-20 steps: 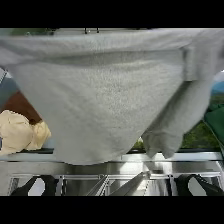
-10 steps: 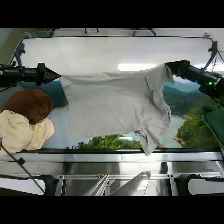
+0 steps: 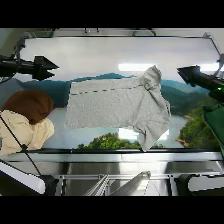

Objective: Fold the shirts.

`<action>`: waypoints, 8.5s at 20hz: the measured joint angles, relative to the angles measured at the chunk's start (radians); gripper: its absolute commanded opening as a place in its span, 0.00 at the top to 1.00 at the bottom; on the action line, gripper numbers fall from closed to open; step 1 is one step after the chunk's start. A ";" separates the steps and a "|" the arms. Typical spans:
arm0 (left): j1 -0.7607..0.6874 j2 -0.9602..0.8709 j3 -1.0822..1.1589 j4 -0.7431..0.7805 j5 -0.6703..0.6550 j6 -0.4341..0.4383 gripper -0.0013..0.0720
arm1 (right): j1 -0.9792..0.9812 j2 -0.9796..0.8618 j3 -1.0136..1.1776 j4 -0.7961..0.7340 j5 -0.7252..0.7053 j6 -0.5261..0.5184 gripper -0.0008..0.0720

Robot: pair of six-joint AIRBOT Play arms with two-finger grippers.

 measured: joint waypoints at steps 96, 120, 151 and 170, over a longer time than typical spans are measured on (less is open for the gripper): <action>-0.122 -0.138 -0.223 0.079 -0.110 -0.021 0.98 | 0.026 -0.149 0.122 -0.684 0.106 0.151 0.96; -0.107 0.231 -0.796 0.483 -0.008 -0.124 0.58 | -0.354 0.373 -0.510 -0.926 0.234 0.497 0.20; 0.003 0.290 -1.064 0.090 0.112 0.102 0.95 | -0.233 0.383 -0.597 -0.739 0.204 0.466 0.97; -0.004 0.219 -0.715 -0.174 0.139 0.064 0.96 | -0.029 0.094 -0.172 -0.259 0.097 0.333 0.96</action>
